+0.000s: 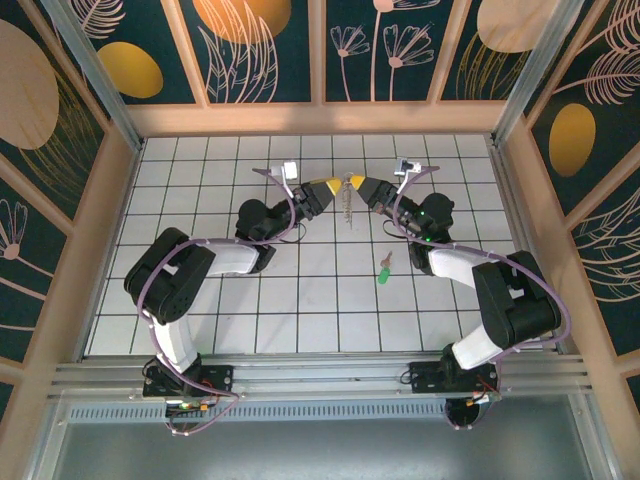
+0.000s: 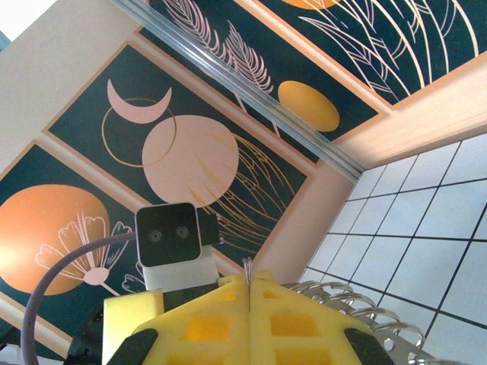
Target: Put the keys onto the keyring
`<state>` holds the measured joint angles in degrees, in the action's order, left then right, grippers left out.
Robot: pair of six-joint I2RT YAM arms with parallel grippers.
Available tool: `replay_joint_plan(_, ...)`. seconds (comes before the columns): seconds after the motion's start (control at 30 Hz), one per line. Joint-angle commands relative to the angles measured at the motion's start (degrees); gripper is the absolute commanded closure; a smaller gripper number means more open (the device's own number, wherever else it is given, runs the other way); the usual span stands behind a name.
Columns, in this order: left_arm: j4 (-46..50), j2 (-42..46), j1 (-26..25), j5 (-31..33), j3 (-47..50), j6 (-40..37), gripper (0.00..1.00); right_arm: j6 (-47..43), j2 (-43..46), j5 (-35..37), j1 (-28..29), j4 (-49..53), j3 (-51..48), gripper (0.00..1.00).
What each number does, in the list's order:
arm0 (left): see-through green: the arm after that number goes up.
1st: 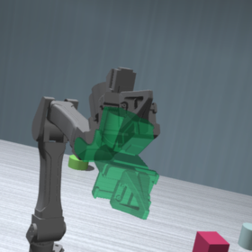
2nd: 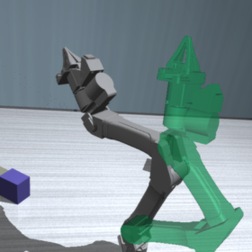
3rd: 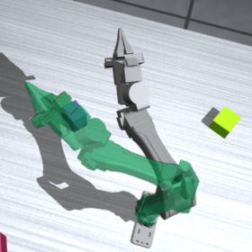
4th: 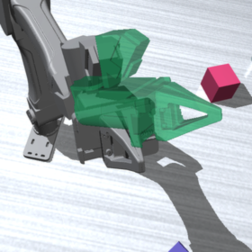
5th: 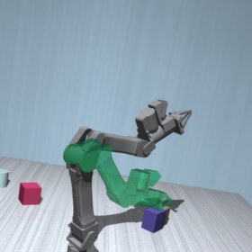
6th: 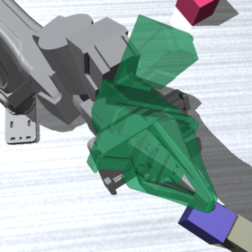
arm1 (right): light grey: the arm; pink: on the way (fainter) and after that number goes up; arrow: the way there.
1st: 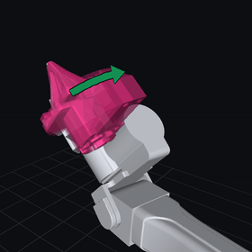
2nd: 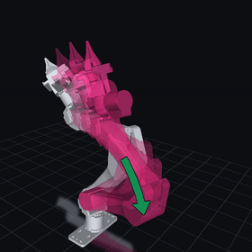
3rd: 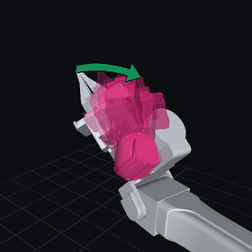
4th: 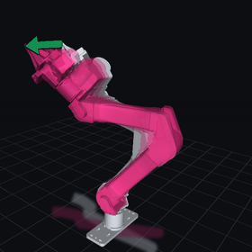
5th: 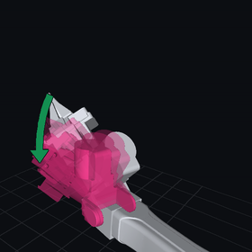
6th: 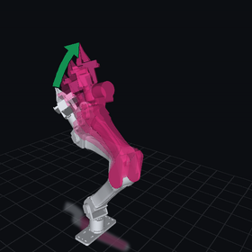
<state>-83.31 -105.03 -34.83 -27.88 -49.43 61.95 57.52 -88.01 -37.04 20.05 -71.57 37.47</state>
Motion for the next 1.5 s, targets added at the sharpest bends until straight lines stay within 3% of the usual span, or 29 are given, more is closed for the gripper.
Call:
replay_joint_plan(0.0, -0.4, 0.9, 0.1, 0.4, -0.7, -1.6, 0.63, -0.7, 2.2, 0.5, 0.5, -2.1, 0.8, 1.00)
replay_joint_plan(0.47, -1.0, -2.2, -0.1, -3.6, -4.4, 0.9, 0.63, -0.9, 1.3, -0.2, 1.8, -2.3, 2.0, 1.00)
replay_joint_plan(0.9, -3.2, -2.3, -0.1, -3.9, -2.3, 1.6, 0.71, -1.2, 0.8, 0.9, 1.7, -1.7, 2.0, 1.00)
replay_joint_plan(1.23, -3.8, -2.7, 0.0, -4.2, -2.2, 1.7, 0.84, -1.1, 0.6, 1.0, 1.7, -1.6, 1.9, 1.00)
replay_joint_plan(1.47, -3.9, -3.3, -0.1, -4.5, -2.6, 1.9, 0.82, -0.9, 0.3, 0.4, 1.7, -1.8, 2.3, 1.00)
